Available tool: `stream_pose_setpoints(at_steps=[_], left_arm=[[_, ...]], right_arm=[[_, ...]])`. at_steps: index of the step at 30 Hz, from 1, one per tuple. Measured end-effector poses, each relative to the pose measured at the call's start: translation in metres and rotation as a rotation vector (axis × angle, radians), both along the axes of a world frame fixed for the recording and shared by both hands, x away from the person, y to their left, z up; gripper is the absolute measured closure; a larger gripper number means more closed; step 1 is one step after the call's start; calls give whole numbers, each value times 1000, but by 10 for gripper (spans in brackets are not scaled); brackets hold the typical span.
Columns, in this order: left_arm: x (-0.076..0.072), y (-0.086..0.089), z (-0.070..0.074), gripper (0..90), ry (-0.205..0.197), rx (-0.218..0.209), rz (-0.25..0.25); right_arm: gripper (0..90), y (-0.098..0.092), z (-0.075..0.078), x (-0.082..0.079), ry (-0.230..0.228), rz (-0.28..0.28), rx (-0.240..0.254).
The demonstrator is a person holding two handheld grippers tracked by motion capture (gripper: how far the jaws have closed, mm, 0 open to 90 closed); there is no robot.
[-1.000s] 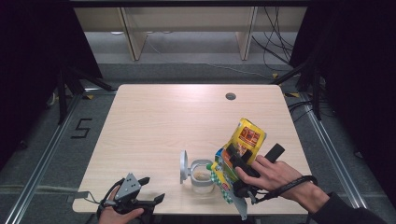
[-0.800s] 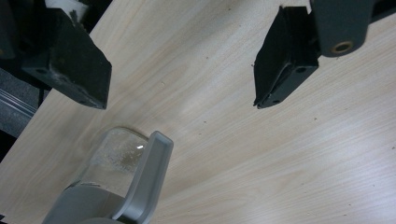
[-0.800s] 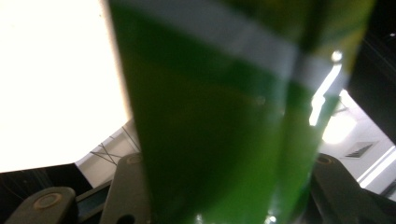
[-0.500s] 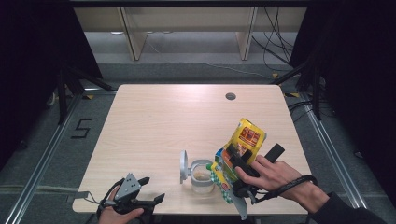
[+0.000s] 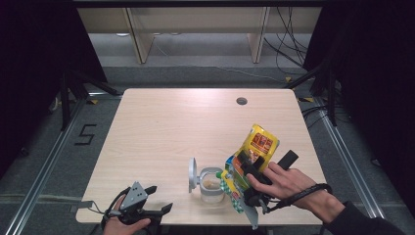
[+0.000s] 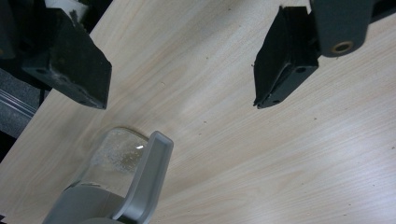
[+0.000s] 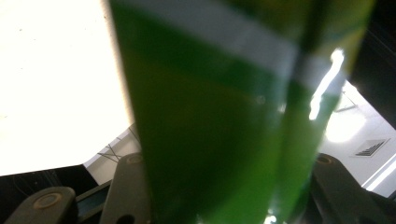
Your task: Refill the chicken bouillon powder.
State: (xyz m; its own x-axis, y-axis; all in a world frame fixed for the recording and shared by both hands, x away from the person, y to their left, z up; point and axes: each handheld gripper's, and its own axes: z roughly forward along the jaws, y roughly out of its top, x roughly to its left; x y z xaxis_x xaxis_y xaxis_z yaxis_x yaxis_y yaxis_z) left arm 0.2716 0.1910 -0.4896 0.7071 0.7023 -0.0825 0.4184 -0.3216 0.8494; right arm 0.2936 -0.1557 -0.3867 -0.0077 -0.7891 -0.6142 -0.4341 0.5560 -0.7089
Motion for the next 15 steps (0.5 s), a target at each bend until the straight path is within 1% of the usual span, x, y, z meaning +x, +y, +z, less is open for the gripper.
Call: stream_pose_setpoints(at_steps=[1,2,3,5,6,7,8,10,11,12,15], left_arm=[[0,0,0,188,1,-3,2],[0,1,0,188,0,9,-5],[0,0,0,188,0,5,-3],[0,1,0,188,1,6,-3],[0,1,0,188,-1,7,-4],[0,1,0,188,-2,7,-4],[0,-1,0,188,0,-12,4],[0,0,0,188,0,5,-2],[0,1,0,188,0,7,-4],[0,1,0,188,0,6,-3],[0,1,0,188,0,6,-4]], right_arm=[[552,0,1,0,5,-3,3],[552,0,1,0,10,-7,7],[552,0,1,0,7,-6,8],[552,1,1,0,9,2,-4],[552,1,1,0,19,1,0],[552,1,0,0,15,-1,8],[552,1,0,0,11,-1,9],[552,1,0,0,19,-1,0],[552,2,0,1,28,-4,0],[552,2,0,1,22,-4,1],[552,2,1,1,24,-5,-3]])
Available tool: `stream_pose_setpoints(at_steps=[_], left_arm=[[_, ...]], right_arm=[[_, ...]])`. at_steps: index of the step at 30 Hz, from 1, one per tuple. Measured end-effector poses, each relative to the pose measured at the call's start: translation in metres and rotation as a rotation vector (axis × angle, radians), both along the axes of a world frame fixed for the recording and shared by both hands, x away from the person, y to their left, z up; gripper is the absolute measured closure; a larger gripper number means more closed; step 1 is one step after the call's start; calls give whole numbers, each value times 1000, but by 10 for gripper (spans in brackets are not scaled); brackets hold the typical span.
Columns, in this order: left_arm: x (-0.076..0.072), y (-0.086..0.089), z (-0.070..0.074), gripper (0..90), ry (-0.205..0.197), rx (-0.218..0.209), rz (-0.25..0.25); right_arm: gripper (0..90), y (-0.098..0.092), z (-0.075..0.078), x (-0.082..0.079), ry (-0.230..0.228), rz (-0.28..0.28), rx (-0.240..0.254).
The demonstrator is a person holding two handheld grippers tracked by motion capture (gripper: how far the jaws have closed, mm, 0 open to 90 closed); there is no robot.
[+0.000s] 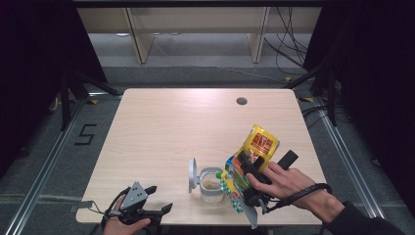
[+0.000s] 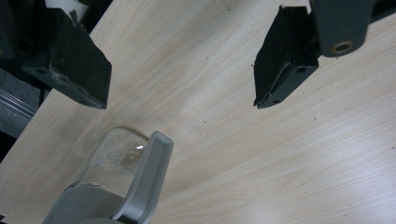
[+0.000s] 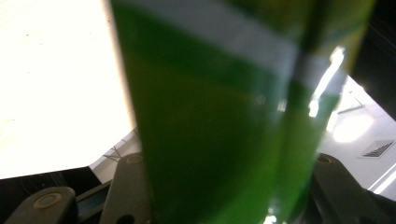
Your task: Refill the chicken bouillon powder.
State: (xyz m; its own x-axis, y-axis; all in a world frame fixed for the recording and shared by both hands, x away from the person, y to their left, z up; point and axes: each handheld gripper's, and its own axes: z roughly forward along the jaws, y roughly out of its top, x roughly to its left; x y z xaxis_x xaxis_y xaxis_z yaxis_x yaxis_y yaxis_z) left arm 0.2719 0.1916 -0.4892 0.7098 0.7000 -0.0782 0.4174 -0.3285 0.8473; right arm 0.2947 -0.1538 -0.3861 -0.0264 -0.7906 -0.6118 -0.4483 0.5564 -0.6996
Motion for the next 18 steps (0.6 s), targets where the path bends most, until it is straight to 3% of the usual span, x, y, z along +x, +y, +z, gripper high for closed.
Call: stream_pose_setpoints(at_steps=[12,14,18], left_arm=[[0,-1,-1,188,1,-16,7],[0,0,-1,188,1,-3,2],[0,-2,-1,188,1,-16,6]], right_arm=[[552,0,0,-1,-6,-8,9],[552,1,1,0,-2,11,-16],[552,1,1,-1,-18,17,-19]])
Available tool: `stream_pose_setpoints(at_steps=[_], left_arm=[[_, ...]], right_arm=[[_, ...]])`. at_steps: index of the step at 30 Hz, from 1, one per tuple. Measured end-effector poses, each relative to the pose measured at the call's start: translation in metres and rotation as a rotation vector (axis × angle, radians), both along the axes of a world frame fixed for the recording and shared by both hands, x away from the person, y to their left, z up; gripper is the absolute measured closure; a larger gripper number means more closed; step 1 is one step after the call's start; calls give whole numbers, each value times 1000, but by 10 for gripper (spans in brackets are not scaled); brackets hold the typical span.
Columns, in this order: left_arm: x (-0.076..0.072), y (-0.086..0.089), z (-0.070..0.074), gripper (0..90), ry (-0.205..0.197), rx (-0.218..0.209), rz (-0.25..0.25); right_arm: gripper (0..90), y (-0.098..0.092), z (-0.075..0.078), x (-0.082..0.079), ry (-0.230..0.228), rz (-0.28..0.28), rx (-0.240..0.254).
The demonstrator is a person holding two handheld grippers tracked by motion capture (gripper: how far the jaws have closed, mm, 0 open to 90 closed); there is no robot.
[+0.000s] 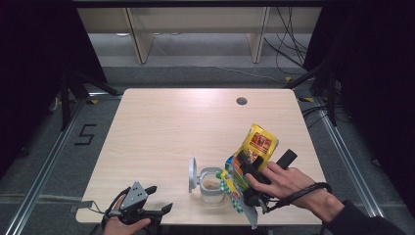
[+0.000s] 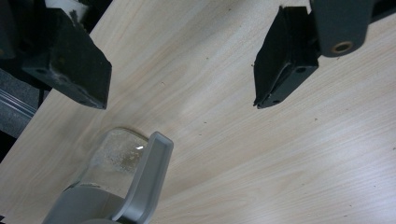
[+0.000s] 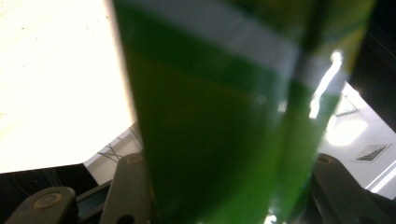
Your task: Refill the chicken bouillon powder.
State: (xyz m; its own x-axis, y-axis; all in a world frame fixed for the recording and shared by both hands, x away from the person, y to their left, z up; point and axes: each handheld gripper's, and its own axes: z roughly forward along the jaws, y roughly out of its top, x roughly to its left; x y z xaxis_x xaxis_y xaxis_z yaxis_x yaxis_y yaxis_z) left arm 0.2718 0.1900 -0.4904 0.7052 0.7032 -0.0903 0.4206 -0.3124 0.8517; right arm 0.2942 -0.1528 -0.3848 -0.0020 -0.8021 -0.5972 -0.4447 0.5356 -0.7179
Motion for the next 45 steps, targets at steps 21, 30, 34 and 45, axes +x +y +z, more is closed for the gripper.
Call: stream_pose_setpoints(at_steps=[21,30,34,45], left_arm=[[0,0,0,188,-3,2,0],[0,2,1,188,-2,19,-8],[0,0,1,188,-3,2,-1],[0,0,1,188,-3,4,-2]], right_arm=[[553,-1,1,-1,-9,8,-13],[553,0,1,0,-10,9,-15],[553,0,1,0,-11,11,-16],[553,-1,1,-1,-10,2,-4]])
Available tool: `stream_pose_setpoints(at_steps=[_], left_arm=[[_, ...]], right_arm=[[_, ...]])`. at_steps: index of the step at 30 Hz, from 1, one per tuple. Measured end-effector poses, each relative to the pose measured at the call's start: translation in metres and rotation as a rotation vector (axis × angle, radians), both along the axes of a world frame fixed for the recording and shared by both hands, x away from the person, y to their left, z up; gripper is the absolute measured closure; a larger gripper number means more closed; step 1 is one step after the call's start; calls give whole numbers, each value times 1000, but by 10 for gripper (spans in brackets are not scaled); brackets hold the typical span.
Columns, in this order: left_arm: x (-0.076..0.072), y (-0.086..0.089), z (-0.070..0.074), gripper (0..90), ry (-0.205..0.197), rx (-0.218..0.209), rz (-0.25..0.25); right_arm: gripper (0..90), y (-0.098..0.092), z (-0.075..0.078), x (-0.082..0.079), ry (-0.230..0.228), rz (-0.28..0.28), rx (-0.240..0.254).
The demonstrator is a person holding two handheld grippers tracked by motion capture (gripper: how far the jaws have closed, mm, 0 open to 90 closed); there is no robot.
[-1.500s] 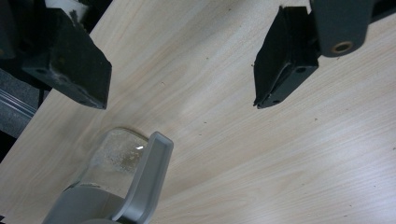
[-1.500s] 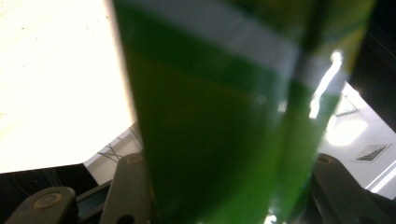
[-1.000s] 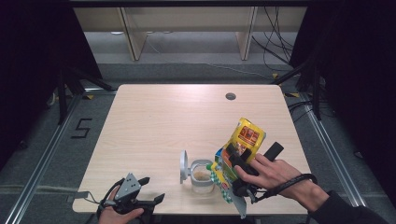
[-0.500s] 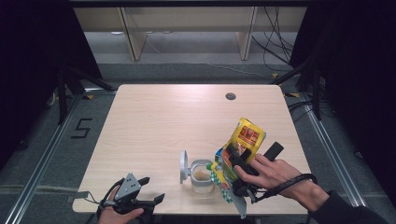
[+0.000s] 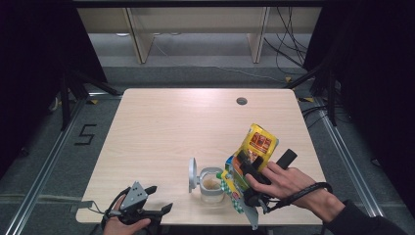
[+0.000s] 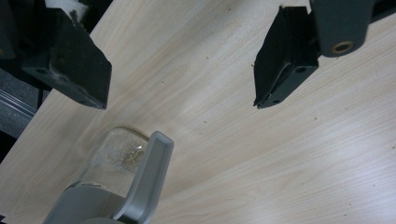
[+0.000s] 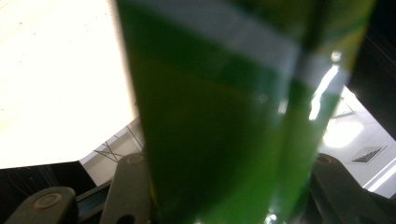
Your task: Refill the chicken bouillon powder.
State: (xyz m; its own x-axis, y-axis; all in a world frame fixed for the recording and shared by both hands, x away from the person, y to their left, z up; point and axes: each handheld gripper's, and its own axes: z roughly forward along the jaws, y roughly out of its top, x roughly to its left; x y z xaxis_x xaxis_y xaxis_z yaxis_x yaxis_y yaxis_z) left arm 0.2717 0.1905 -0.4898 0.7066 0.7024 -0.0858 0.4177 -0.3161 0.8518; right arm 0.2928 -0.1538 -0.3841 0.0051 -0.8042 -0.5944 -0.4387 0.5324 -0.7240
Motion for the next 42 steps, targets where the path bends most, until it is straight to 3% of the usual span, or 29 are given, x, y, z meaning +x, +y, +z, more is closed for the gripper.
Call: stream_pose_setpoints(at_steps=[13,14,20,22,25,42], left_arm=[[0,0,0,188,0,0,0],[0,1,0,188,-1,16,-6],[1,1,0,188,-2,21,-9],[-1,1,0,188,18,18,3],[1,2,1,188,-4,38,-18],[1,2,1,188,0,30,-16]], right_arm=[[559,1,1,0,-1,11,-9],[559,1,1,0,-1,12,-9],[560,1,1,0,-4,15,-10],[560,0,1,0,0,11,-1],[561,0,2,0,-2,13,-2],[563,1,3,0,-7,20,-9]])
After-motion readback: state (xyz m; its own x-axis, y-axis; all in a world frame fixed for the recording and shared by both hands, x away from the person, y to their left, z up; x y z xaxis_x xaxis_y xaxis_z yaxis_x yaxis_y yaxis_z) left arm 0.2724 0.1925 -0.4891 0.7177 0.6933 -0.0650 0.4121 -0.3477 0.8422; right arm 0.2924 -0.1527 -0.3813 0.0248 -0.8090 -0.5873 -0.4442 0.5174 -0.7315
